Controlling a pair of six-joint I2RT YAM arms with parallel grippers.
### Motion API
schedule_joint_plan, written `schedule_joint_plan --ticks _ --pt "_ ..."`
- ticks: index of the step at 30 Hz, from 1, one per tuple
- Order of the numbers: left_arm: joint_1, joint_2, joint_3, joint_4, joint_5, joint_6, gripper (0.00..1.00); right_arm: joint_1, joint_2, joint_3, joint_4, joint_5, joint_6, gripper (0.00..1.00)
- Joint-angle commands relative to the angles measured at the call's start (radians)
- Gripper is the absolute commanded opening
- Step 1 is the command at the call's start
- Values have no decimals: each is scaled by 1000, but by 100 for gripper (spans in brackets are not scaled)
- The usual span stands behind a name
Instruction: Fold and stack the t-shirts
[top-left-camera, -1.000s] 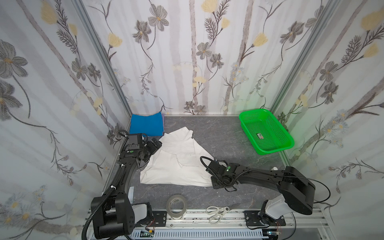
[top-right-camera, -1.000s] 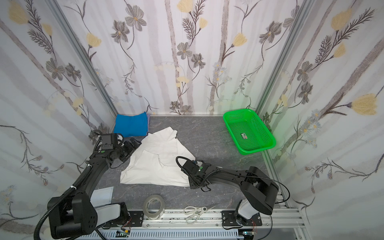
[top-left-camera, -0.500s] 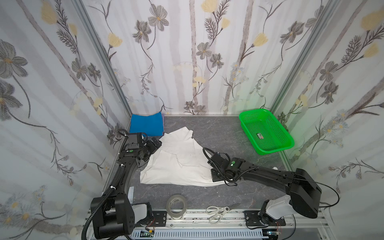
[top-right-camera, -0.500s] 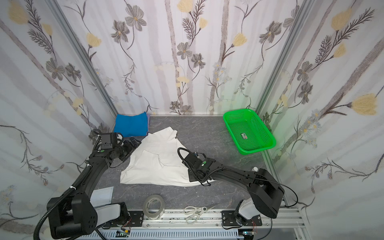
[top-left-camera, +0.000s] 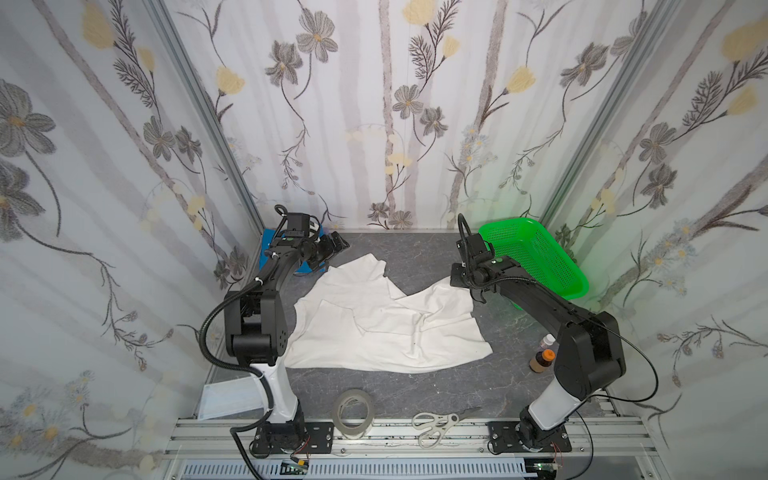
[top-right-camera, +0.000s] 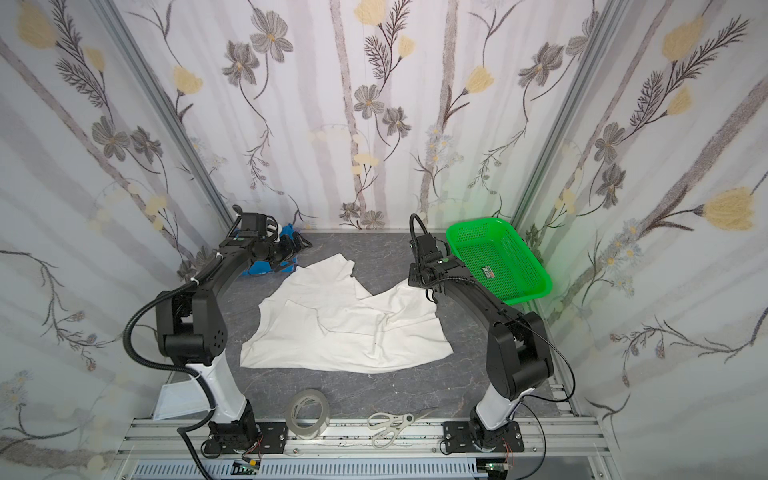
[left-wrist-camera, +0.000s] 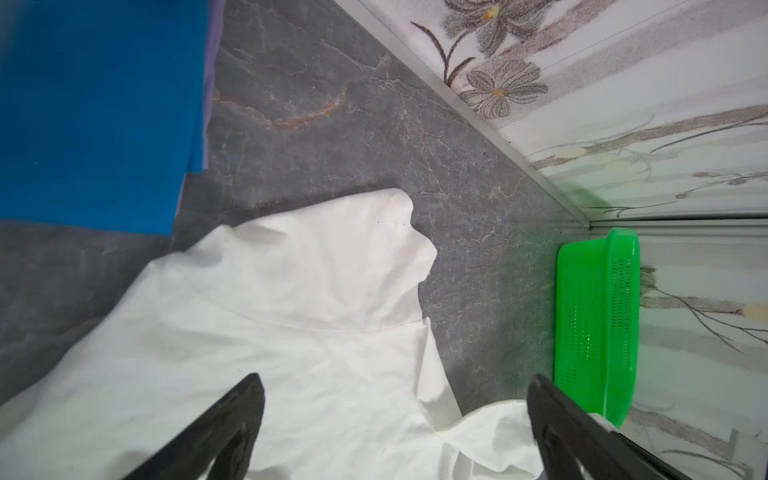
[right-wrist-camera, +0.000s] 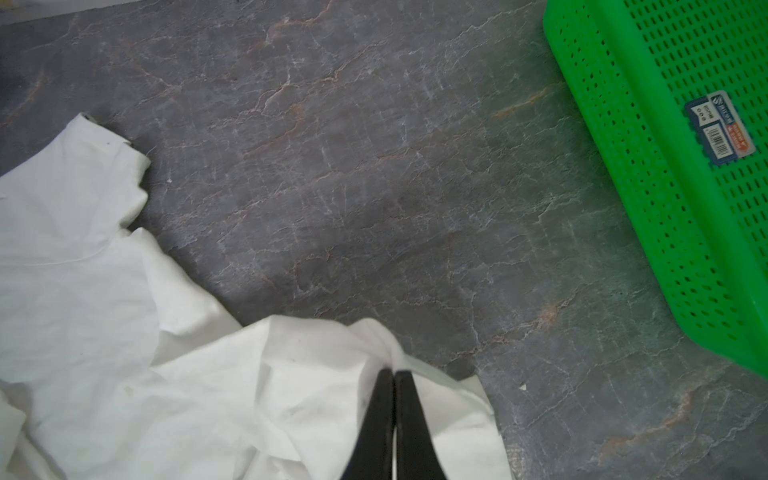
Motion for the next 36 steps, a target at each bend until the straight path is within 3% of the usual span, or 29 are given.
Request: schedule_joint_plan --ticks 1,7,11,14,23,28,30,32,34,36 --pt "-17 169 196 -108 -27 145 98 -22 26 15 6 82 -2 0" --pt "-61 467 617 -314 -115 293 89 -48 29 3 8 94 4 0" --pt "-106 656 934 -503 -170 409 89 -66 4 -13 21 64 -8 0" --pt "-121 739 1059 -565 -170 440 90 -74 -13 -26 30 40 -11 0" --pt "-157 770 1038 -547 -121 458 89 -94 -60 -69 41 -11 -13 0" --pt "-180 798 1037 -532 -106 455 82 -97 -85 -100 45 -14 -8 0" --pt "-183 804 1035 -517 -114 448 67 -97 -97 -114 51 -20 -4 0" --pt "-185 802 1031 -499 -136 434 33 -97 -108 -125 54 -28 -1 0" --pt "-185 786 1020 -473 -165 420 7 -98 -116 -137 59 -32 1 0" --pt "-185 766 1008 -452 -187 415 0 -97 -122 -145 63 -32 1 0"
